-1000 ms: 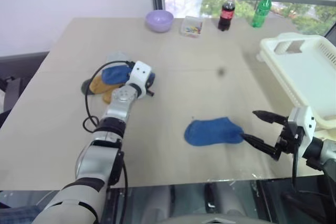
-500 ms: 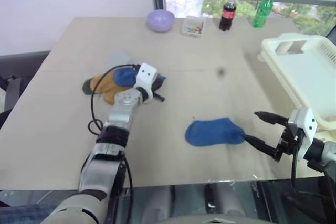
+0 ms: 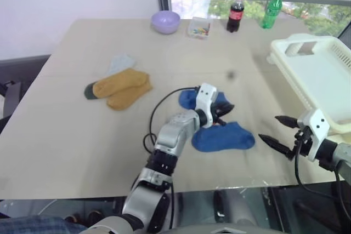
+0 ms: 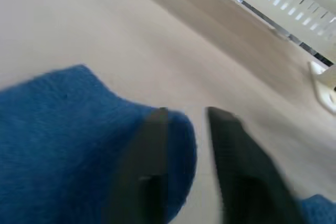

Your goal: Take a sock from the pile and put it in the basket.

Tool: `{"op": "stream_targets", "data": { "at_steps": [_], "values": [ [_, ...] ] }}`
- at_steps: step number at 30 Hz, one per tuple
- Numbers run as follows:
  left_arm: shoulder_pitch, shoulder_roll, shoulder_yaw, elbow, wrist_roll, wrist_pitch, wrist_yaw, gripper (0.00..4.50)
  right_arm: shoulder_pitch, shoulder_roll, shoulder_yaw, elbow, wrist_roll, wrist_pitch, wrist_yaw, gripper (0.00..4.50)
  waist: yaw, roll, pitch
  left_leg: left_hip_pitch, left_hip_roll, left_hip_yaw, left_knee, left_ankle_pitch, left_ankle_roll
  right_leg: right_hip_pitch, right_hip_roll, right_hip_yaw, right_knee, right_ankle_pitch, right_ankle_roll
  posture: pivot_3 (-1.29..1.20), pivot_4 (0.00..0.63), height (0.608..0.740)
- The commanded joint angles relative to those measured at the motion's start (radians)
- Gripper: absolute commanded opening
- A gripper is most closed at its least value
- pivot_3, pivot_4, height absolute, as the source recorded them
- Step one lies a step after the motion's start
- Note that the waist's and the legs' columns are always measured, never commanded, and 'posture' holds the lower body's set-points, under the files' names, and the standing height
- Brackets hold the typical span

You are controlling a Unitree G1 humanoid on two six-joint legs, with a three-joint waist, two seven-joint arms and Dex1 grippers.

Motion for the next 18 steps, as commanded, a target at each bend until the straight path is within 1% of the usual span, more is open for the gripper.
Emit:
{"op": "stream_targets", "data": {
  "at_steps": [1, 4, 7, 9, 11, 13, 16, 18],
  "values": [
    [-0.033, -0.018, 0.044, -0.070, -0.090, 0.035, -0.038, 3.30, -0.040, 0.015, -0.004, -0.018, 0.000, 0.026, -0.043, 4.50, 0.000, 0.000, 0.000, 0.000, 0.000, 0.000, 0.000, 0.000, 0.000, 0.000, 0.000, 0.000, 0.000, 0.000, 0.000, 0.00, 0.150, 0.740],
    [-0.045, 0.045, 0.065, -0.110, -0.135, 0.056, -0.112, 3.30, -0.095, 0.052, 0.025, -0.004, -0.003, 0.074, -0.103, 4.50, -0.001, 0.000, 0.000, 0.000, 0.000, 0.001, 0.000, 0.000, 0.000, 0.000, -0.001, 0.001, 0.000, 0.000, 0.000, 0.00, 0.150, 0.740],
    [-0.080, 0.120, 0.095, -0.099, -0.149, 0.050, -0.153, 3.30, -0.150, 0.091, 0.062, 0.012, 0.010, 0.113, -0.129, 4.50, -0.002, 0.000, 0.000, 0.000, 0.000, 0.001, 0.000, 0.000, 0.000, 0.000, 0.000, 0.001, 0.000, 0.000, -0.001, 0.00, 0.150, 0.740],
    [-0.118, 0.173, 0.123, -0.059, -0.147, 0.036, -0.164, 3.30, -0.201, 0.134, 0.082, 0.039, 0.016, 0.140, -0.160, 4.50, -0.001, 0.000, 0.000, 0.000, 0.000, 0.000, 0.000, 0.000, 0.000, 0.000, 0.001, 0.000, 0.000, 0.001, -0.001, 0.00, 0.150, 0.740],
    [-0.178, 0.258, 0.160, 0.050, -0.101, -0.024, -0.156, 3.30, -0.283, 0.211, 0.114, 0.099, 0.019, 0.162, -0.209, 4.50, -0.002, 0.000, 0.000, 0.000, 0.000, 0.000, 0.000, 0.000, 0.000, 0.000, 0.001, 0.000, 0.000, 0.001, -0.001, 0.00, 0.150, 0.740],
    [-0.211, 0.317, 0.172, 0.144, -0.063, -0.080, -0.152, 3.30, -0.339, 0.271, 0.129, 0.145, 0.017, 0.184, -0.244, 4.50, -0.005, 0.001, 0.000, 0.000, 0.000, 0.001, 0.000, 0.000, 0.000, 0.000, 0.001, 0.001, 0.000, 0.001, -0.001, 0.00, 0.150, 0.740],
    [-0.218, 0.360, 0.173, 0.208, -0.041, -0.120, -0.166, 3.30, -0.380, 0.317, 0.148, 0.190, 0.005, 0.198, -0.265, 4.50, 0.003, 0.001, 0.000, 0.000, 0.000, 0.000, -0.001, 0.000, 0.000, -0.001, 0.001, 0.001, 0.000, 0.003, -0.005, 0.00, 0.150, 0.740],
    [-0.197, 0.382, 0.167, 0.207, -0.037, -0.109, -0.186, 3.30, -0.400, 0.341, 0.168, 0.223, -0.014, 0.197, -0.280, 4.50, 0.003, 0.001, 0.000, -0.002, 0.000, 0.001, -0.001, 0.000, 0.000, -0.001, 0.000, 0.000, -0.001, 0.005, -0.001, 0.00, 0.150, 0.740]
  ]
}}
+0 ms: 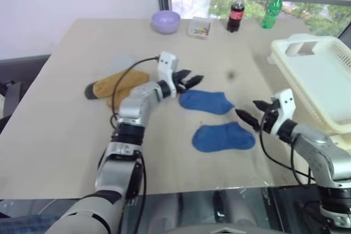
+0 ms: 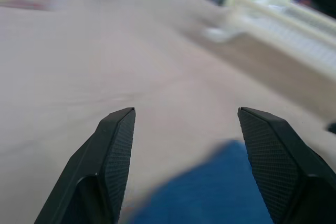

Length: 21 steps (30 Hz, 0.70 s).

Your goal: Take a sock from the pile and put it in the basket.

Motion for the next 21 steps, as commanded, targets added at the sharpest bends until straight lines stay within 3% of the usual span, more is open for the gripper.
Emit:
{"op": "stream_targets", "data": {
  "at_steps": [1, 5, 8, 10, 14, 21],
  "values": [
    [0.025, 0.015, -0.015, -0.020, 0.011, -0.015, -0.039, 3.30, -0.025, 0.024, 0.018, 0.026, -0.019, 0.001, -0.024, 4.50, 0.002, 0.000, 0.000, -0.001, -0.001, 0.000, 0.000, 0.000, 0.000, -0.001, -0.001, 0.000, 0.000, 0.000, 0.000, 0.00, 0.150, 0.740],
    [0.087, 0.039, -0.045, -0.062, 0.031, -0.003, -0.058, 3.30, -0.049, 0.055, 0.055, 0.059, -0.022, 0.036, -0.030, 4.50, -0.003, 0.000, 0.000, -0.008, -0.001, 0.001, 0.000, 0.000, 0.000, -0.007, -0.002, 0.001, 0.000, 0.000, 0.001, 0.00, 0.150, 0.740],
    [0.110, 0.044, -0.056, -0.076, 0.041, 0.003, -0.055, 3.37, -0.061, 0.058, 0.075, 0.066, -0.030, 0.050, -0.022, 3.23, -0.002, 0.000, 0.000, -0.012, 0.000, 0.000, 0.001, 0.000, 0.000, -0.013, -0.001, 0.000, 0.002, 0.000, 0.001, 0.00, 0.150, 0.740],
    [0.122, 0.045, -0.063, -0.091, 0.046, 0.009, -0.057, 3.37, -0.067, 0.053, 0.083, 0.066, -0.033, 0.051, -0.010, 2.06, -0.003, 0.000, 0.000, -0.012, 0.000, 0.000, 0.001, 0.000, 0.000, -0.013, -0.001, 0.000, 0.003, 0.000, 0.001, 0.00, 0.150, 0.740],
    [0.135, 0.047, -0.071, -0.094, 0.059, 0.012, -0.061, 3.37, -0.072, 0.042, 0.094, 0.068, -0.050, 0.044, 0.000, 0.27, -0.003, 0.000, 0.000, -0.012, 0.000, 0.000, 0.002, 0.000, 0.000, -0.013, -0.001, 0.000, 0.003, 0.001, 0.001, 0.00, 0.150, 0.740],
    [0.133, 0.049, -0.073, -0.069, 0.069, 0.040, -0.047, 3.37, -0.070, 0.044, 0.099, 0.064, -0.079, 0.029, -0.004, 0.12, -0.003, 0.001, -0.001, -0.012, 0.000, 0.000, 0.002, 0.000, 0.000, -0.013, -0.001, 0.000, 0.003, 0.001, 0.001, 0.00, 0.150, 0.740]
  ]
}}
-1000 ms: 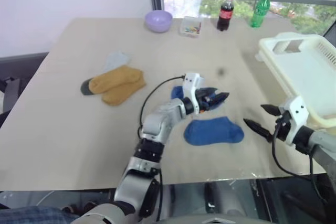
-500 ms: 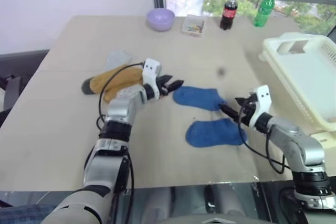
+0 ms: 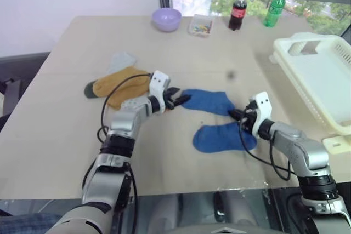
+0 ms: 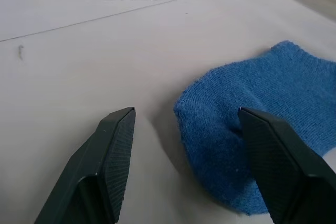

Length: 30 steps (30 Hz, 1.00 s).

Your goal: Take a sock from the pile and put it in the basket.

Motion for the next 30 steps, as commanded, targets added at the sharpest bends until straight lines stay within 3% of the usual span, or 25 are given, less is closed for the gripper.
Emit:
{"op": "stream_targets", "data": {
  "at_steps": [1, 3, 5, 6, 9, 16, 20, 25, 30],
  "values": [
    [0.006, 0.003, -0.010, 0.013, 0.014, 0.032, 0.008, 3.10, -0.016, -0.006, 0.000, -0.017, -0.019, -0.023, 0.001, 0.04, 0.000, 0.000, 0.000, 0.000, 0.000, 0.000, 0.000, 0.000, 0.000, 0.000, 0.000, 0.000, 0.000, 0.000, 0.000, 0.00, 0.150, 0.740],
    [0.005, 0.001, -0.026, 0.021, 0.026, 0.035, 0.007, 2.64, -0.017, -0.004, -0.003, -0.022, -0.028, -0.030, -0.006, 0.00, 0.000, 0.000, 0.000, 0.000, 0.000, 0.000, 0.000, 0.000, 0.000, 0.000, 0.000, 0.000, 0.000, 0.000, 0.000, 0.00, 0.150, 0.740],
    [0.008, -0.007, -0.032, 0.019, 0.032, 0.036, 0.009, 1.47, -0.018, -0.003, -0.003, -0.023, -0.036, -0.035, -0.007, 0.00, 0.001, 0.000, -0.001, 0.000, 0.000, 0.000, 0.000, 0.000, 0.000, 0.000, 0.000, 0.000, 0.001, 0.000, 0.000, 0.00, 0.150, 0.740],
    [0.008, -0.011, -0.034, 0.017, 0.031, 0.036, 0.005, 1.32, -0.018, -0.003, -0.003, -0.022, -0.039, -0.036, -0.007, 0.00, 0.001, 0.000, -0.001, 0.000, 0.000, 0.000, 0.000, 0.000, 0.000, 0.000, 0.000, 0.000, 0.001, 0.000, 0.000, 0.00, 0.150, 0.740],
    [0.014, -0.026, -0.028, 0.006, 0.014, 0.050, -0.007, 0.05, -0.018, 0.000, -0.005, -0.022, -0.047, -0.039, -0.005, 0.00, 0.002, 0.000, -0.001, 0.000, 0.000, 0.000, 0.000, 0.000, 0.000, 0.000, 0.000, 0.000, 0.001, 0.000, 0.000, 0.00, 0.150, 0.740],
    [0.055, -0.050, -0.004, -0.083, -0.050, 0.112, -0.032, 0.05, -0.008, -0.006, -0.014, -0.055, -0.049, -0.053, 0.003, 0.00, 0.001, 0.001, -0.001, 0.000, 0.000, 0.000, 0.001, 0.000, 0.000, 0.000, 0.000, 0.000, 0.001, 0.000, 0.000, 0.00, 0.150, 0.740],
    [0.124, -0.077, 0.083, -0.264, -0.203, 0.252, -0.023, 0.05, 0.030, -0.058, -0.047, -0.174, -0.016, -0.014, 0.024, 0.00, 0.000, 0.001, -0.001, 0.000, 0.000, 0.000, 0.001, 0.000, 0.000, 0.000, 0.000, 0.000, 0.001, 0.000, 0.000, 0.00, 0.150, 0.740],
    [0.216, -0.070, 0.134, -0.463, -0.318, 0.387, 0.021, 0.05, 0.105, -0.107, -0.130, -0.362, 0.087, 0.104, 0.012, 0.00, 0.000, 0.001, -0.001, -0.001, 0.000, -0.001, 0.001, 0.000, 0.000, -0.001, 0.000, 0.000, 0.000, 0.000, 0.000, 0.00, 0.150, 0.740],
    [0.309, -0.068, 0.167, -0.671, -0.411, 0.491, 0.103, 0.05, 0.265, -0.217, -0.298, -0.574, 0.242, 0.246, 0.033, 0.00, 0.002, 0.001, -0.001, 0.000, 0.000, -0.002, 0.001, 0.000, 0.000, 0.000, -0.001, 0.000, 0.001, 0.000, 0.000, 0.00, 0.150, 0.740]
  ]
}}
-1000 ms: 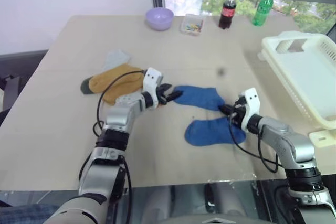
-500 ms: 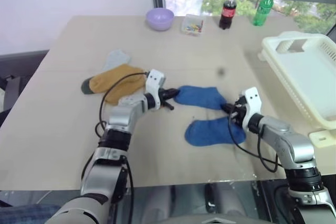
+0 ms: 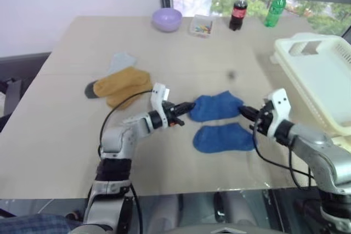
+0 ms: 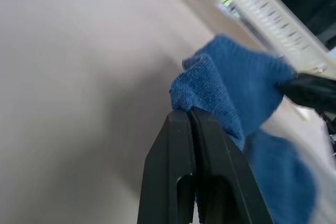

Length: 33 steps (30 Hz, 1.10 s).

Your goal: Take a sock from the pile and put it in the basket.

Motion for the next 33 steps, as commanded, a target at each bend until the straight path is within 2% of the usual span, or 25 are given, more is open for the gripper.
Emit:
{"op": "stream_targets", "data": {
  "at_steps": [1, 10, 15, 33],
  "values": [
    [0.048, 0.000, 0.025, -0.169, -0.087, 0.074, 0.054, 0.05, 0.069, -0.056, -0.132, -0.144, 0.113, 0.086, 0.005, 0.00, -0.005, 0.000, 0.000, 0.001, 0.000, -0.002, 0.000, 0.000, 0.000, 0.001, 0.000, 0.000, 0.000, 0.000, 0.000, 0.00, 0.150, 0.740],
    [0.122, 0.074, -0.031, -0.328, -0.109, 0.156, 0.140, 0.05, 0.143, -0.081, -0.207, -0.197, 0.233, 0.183, -0.063, 0.00, -0.004, 0.000, 0.000, 0.008, 0.000, -0.003, 0.001, 0.000, 0.000, 0.003, 0.002, 0.004, 0.005, -0.004, 0.000, 0.00, 0.150, 0.740],
    [0.167, 0.137, -0.116, -0.388, -0.057, 0.139, 0.154, 0.05, 0.161, -0.093, -0.194, -0.185, 0.244, 0.181, -0.084, 0.00, -0.005, 0.000, 0.000, 0.012, 0.000, 0.002, 0.000, 0.000, 0.000, 0.004, 0.002, 0.010, 0.006, -0.004, 0.000, 0.00, 0.150, 0.740],
    [0.240, 0.106, -0.202, -0.479, -0.045, 0.120, 0.262, 0.05, 0.148, -0.116, -0.065, -0.103, 0.152, 0.112, -0.080, 0.00, -0.004, -0.001, 0.001, 0.013, 0.000, 0.007, -0.001, 0.000, 0.000, 0.002, 0.002, 0.015, 0.005, -0.004, 0.000, 0.00, 0.150, 0.740]
  ]
}}
